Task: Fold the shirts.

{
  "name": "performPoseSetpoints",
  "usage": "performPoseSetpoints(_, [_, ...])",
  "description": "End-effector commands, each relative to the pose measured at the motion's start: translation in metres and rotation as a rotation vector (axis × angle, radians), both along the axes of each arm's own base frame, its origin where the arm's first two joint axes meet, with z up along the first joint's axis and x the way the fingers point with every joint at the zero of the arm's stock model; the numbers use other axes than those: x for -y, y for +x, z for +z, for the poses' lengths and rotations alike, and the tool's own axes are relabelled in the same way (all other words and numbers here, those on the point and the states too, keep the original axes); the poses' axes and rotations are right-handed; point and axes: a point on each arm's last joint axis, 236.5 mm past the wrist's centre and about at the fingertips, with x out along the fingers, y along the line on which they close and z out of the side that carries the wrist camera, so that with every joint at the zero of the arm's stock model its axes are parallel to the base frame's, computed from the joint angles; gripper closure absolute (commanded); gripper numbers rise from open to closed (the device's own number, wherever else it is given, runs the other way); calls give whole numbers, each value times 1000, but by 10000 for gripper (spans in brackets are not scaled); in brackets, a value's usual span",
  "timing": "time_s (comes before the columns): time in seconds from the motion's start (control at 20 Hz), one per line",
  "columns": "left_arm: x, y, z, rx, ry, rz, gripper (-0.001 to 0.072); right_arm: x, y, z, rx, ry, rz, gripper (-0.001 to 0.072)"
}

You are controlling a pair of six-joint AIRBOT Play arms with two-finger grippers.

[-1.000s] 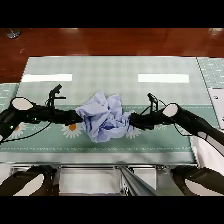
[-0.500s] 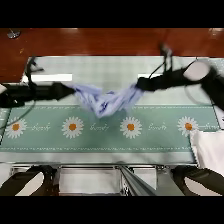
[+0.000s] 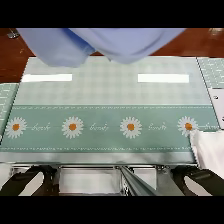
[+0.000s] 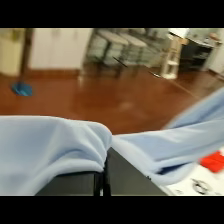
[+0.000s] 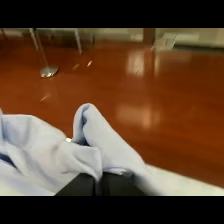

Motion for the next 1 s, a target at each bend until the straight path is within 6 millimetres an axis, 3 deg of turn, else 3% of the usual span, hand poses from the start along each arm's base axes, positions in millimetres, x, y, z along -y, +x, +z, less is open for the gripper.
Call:
performPoseSetpoints(0.0, [-38, -52, 40, 130, 143, 242, 686, 34, -72, 33, 123, -53, -84, 688])
performPoseSetpoints(0.15, [-43, -90, 17, 69, 256, 278, 686, 41, -107, 18, 77, -88, -78, 687])
performPoseSetpoints(0.3, [-34, -105, -39, -138, 323, 203, 686, 47, -108, -36, -96, -134, -95, 687])
performPoseSetpoints(0.45, [-35, -94, -105, -339, 325, 164, 686, 49, -91, -108, -301, -149, -116, 688])
performPoseSetpoints(0.65, [-32, -73, -217, -604, 282, 109, 686, 50, -66, -217, -561, -165, -154, 687])
performPoseSetpoints(0.95, [7, -35, -383, -889, 135, 43, 686, 76, 12, -324, -710, -207, -329, 688])
